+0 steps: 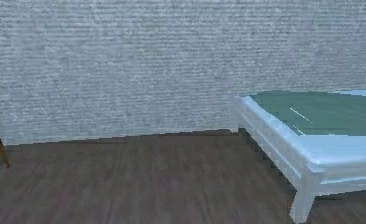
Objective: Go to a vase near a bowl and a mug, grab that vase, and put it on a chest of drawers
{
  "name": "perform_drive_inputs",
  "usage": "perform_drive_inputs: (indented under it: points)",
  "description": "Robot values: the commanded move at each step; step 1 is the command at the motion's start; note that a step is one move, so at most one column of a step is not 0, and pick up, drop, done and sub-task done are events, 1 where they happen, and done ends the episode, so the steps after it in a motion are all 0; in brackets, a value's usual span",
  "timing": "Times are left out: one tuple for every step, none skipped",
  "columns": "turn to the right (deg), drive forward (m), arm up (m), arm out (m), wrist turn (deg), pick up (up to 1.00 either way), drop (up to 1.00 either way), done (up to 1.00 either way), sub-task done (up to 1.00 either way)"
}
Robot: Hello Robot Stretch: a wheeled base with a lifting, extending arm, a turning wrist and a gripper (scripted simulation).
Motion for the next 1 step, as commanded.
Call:
perform_drive_inputs:
  points:
    - [-6.0, 0.00, 0.00, 0.00, 0.0, 0.00, 0.00, 0.00, 0.00]
